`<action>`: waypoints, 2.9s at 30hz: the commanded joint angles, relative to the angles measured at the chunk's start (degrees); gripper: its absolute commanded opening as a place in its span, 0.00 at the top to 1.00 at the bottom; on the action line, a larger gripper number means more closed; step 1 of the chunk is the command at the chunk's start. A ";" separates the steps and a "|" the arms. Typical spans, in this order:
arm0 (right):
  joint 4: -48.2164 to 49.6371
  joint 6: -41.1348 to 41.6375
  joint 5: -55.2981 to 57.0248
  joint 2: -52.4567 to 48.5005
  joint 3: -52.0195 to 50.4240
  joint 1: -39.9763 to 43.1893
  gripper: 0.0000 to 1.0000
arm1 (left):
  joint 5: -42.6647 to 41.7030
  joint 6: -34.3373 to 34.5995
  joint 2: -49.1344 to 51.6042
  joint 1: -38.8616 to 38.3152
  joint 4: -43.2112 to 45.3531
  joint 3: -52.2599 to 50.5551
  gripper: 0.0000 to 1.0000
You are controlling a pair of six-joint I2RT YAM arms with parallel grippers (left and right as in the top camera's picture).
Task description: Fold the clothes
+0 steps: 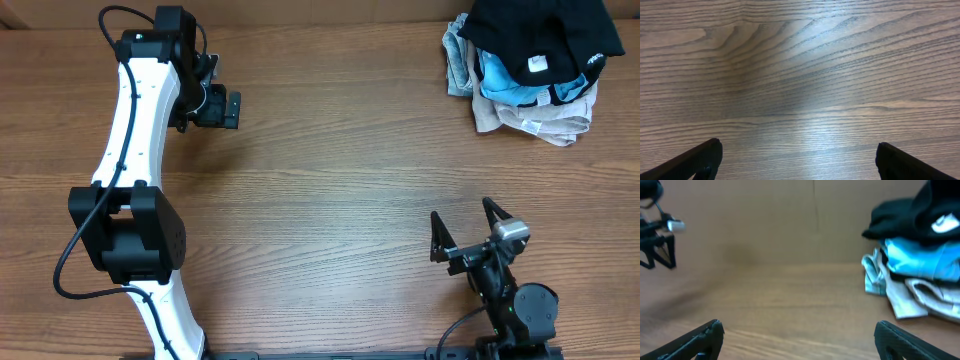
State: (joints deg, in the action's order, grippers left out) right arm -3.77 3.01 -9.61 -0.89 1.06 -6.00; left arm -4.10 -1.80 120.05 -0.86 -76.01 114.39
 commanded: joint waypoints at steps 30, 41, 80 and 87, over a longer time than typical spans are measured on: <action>-0.04 0.46 0.59 0.72 -0.59 -0.04 0.00 | -0.39 0.55 0.70 0.09 0.00 0.94 0.00; -0.04 0.46 0.57 0.72 -0.59 -0.04 0.00 | -0.39 0.55 0.70 0.09 0.02 0.94 0.00; -0.04 0.46 0.59 0.72 -0.59 -0.04 0.00 | 2.62 0.55 -8.07 0.11 -1.81 0.94 0.00; -0.04 0.46 0.57 0.72 -0.59 -0.04 0.00 | 3.06 0.55 -24.87 0.09 -2.01 0.94 0.00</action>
State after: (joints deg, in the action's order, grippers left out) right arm -4.01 3.03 -9.61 -0.78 1.06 -6.00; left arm -1.85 -1.78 104.66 -0.86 -77.58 114.37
